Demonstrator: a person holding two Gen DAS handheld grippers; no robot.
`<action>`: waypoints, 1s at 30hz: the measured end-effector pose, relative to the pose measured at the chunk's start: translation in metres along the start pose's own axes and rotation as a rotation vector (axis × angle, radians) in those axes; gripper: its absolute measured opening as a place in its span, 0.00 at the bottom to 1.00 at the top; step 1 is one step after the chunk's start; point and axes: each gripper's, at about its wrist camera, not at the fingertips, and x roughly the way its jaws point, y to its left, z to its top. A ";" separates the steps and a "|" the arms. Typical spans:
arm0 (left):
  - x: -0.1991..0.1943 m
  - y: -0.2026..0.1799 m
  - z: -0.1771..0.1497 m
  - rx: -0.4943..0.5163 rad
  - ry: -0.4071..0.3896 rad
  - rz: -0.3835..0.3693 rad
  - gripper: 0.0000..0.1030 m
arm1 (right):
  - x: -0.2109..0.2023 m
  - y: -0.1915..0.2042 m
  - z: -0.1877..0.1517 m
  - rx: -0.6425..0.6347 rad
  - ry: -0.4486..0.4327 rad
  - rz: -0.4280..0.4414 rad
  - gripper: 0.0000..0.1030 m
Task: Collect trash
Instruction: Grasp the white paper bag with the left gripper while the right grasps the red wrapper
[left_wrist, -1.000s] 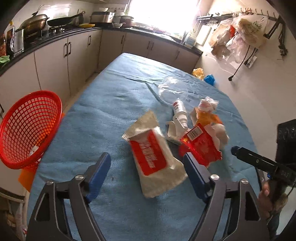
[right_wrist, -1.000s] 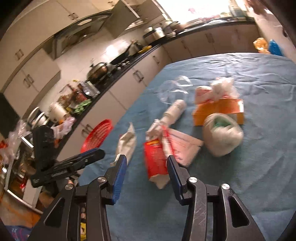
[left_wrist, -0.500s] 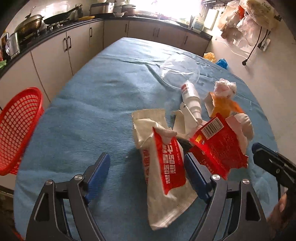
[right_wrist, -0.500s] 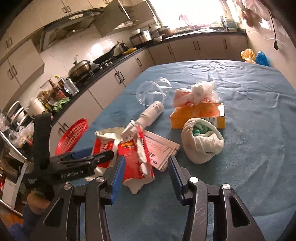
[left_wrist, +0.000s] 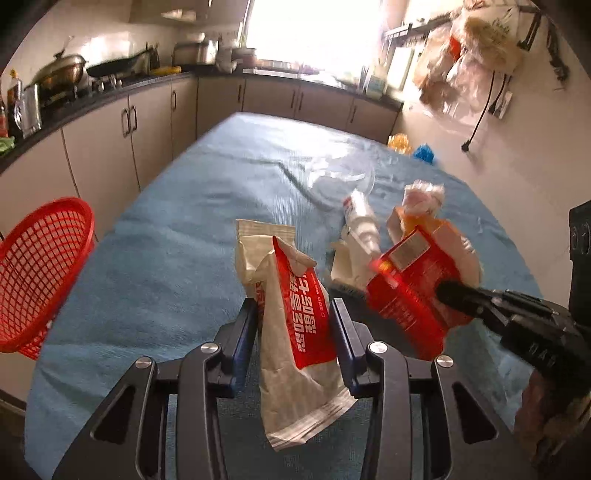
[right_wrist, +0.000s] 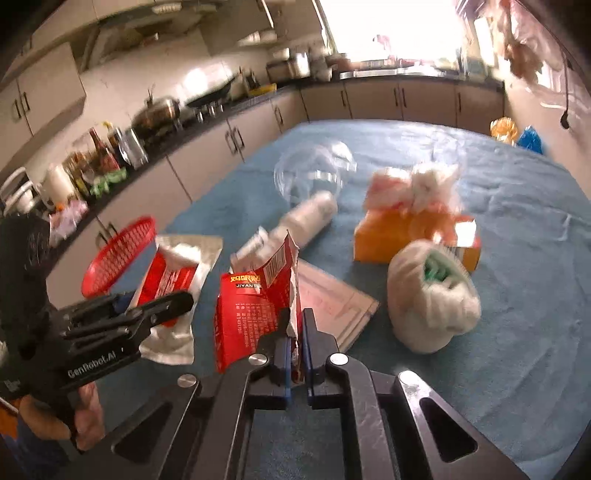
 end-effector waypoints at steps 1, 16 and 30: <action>-0.002 0.000 0.000 0.001 -0.015 0.003 0.37 | -0.008 -0.002 0.001 0.007 -0.039 0.017 0.06; -0.009 -0.012 -0.002 0.043 -0.057 0.054 0.38 | -0.028 -0.005 -0.001 0.010 -0.128 0.001 0.06; -0.016 -0.015 -0.003 0.059 -0.072 0.092 0.38 | -0.031 -0.005 0.000 0.018 -0.130 0.011 0.06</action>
